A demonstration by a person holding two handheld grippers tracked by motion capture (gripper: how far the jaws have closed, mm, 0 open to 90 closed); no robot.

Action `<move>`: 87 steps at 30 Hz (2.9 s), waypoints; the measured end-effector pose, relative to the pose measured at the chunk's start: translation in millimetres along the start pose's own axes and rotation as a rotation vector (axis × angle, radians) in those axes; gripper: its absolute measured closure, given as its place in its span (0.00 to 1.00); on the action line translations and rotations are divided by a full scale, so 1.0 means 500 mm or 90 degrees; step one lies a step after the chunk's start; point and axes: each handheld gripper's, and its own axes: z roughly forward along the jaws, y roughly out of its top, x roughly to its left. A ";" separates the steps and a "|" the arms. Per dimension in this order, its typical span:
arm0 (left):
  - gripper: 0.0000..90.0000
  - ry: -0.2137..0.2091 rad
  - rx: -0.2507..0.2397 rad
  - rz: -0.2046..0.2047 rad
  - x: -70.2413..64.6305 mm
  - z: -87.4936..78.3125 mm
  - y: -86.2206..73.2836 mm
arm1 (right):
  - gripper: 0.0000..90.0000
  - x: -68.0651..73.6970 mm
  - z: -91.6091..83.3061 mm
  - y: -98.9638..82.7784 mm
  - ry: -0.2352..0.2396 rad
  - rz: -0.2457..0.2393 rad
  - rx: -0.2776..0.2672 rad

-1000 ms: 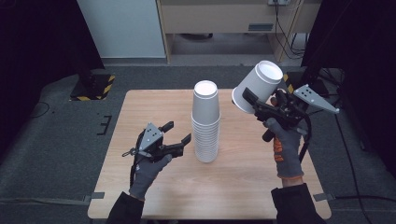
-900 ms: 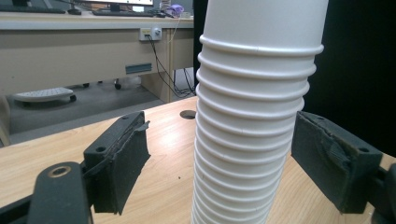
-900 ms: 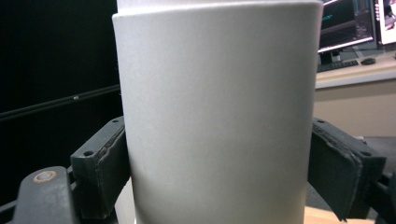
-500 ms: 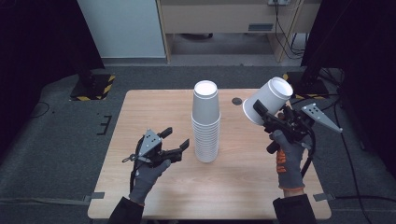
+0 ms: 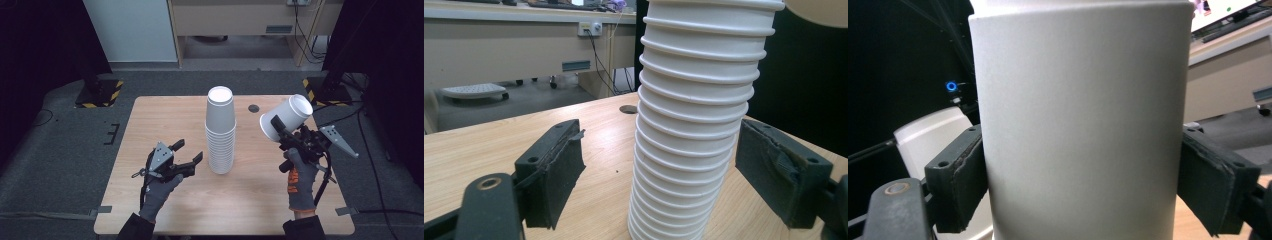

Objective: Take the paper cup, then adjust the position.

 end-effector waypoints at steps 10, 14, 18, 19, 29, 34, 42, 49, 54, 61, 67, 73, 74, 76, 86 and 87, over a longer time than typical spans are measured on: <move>0.21 0.009 -0.005 -0.005 0.006 -0.004 -0.007 | 0.18 -0.021 -0.011 -0.041 -0.033 0.038 -0.012; 0.21 0.016 -0.007 -0.005 0.009 -0.005 -0.008 | 0.18 -0.031 -0.021 -0.056 -0.042 0.064 -0.019; 0.21 0.018 -0.007 -0.007 0.013 -0.007 -0.010 | 0.18 -0.043 -0.029 -0.071 -0.051 0.085 -0.022; 0.20 0.019 -0.007 -0.008 0.014 -0.008 -0.011 | 0.18 -0.046 -0.030 -0.074 -0.054 0.088 -0.022; 0.21 0.020 -0.007 -0.009 0.015 -0.008 -0.016 | 0.18 -0.068 -0.055 -0.110 -0.063 0.156 -0.044; 0.21 0.020 -0.005 -0.009 0.016 -0.008 -0.019 | 0.18 -0.075 -0.060 -0.119 -0.061 0.177 -0.047; 0.21 0.022 -0.004 -0.007 0.016 -0.010 -0.022 | 0.18 -0.090 -0.067 -0.135 -0.058 0.235 -0.053; 0.21 0.022 -0.001 -0.005 0.013 -0.009 -0.028 | 0.18 -0.109 -0.078 -0.155 -0.069 0.301 -0.064; 0.21 0.022 -0.001 0.001 0.007 -0.009 -0.032 | 0.18 -0.120 -0.087 -0.165 -0.074 0.338 -0.071; 0.26 0.028 -0.028 0.020 -0.011 -0.016 -0.042 | 0.18 -0.125 -0.094 -0.182 -0.084 0.382 -0.081; 0.32 0.014 -0.048 0.033 -0.039 -0.022 -0.038 | 0.18 -0.122 -0.099 -0.183 -0.099 0.388 -0.085; 0.34 -0.021 -0.036 0.028 -0.071 -0.017 -0.047 | 0.18 -0.119 -0.103 -0.186 -0.101 0.404 -0.085; 0.35 -0.026 -0.032 0.033 -0.078 -0.017 -0.050 | 0.18 -0.119 -0.103 -0.190 -0.100 0.404 -0.081; 0.35 -0.038 -0.027 0.036 -0.090 -0.015 -0.056 | 0.18 -0.119 -0.103 -0.192 -0.100 0.408 -0.079; 0.38 -0.080 -0.028 0.054 -0.134 0.014 -0.052 | 0.18 -0.110 -0.103 -0.199 -0.101 0.434 -0.068; 0.38 -0.086 -0.029 0.053 -0.139 0.021 -0.050 | 0.18 -0.110 -0.104 -0.199 -0.102 0.434 -0.070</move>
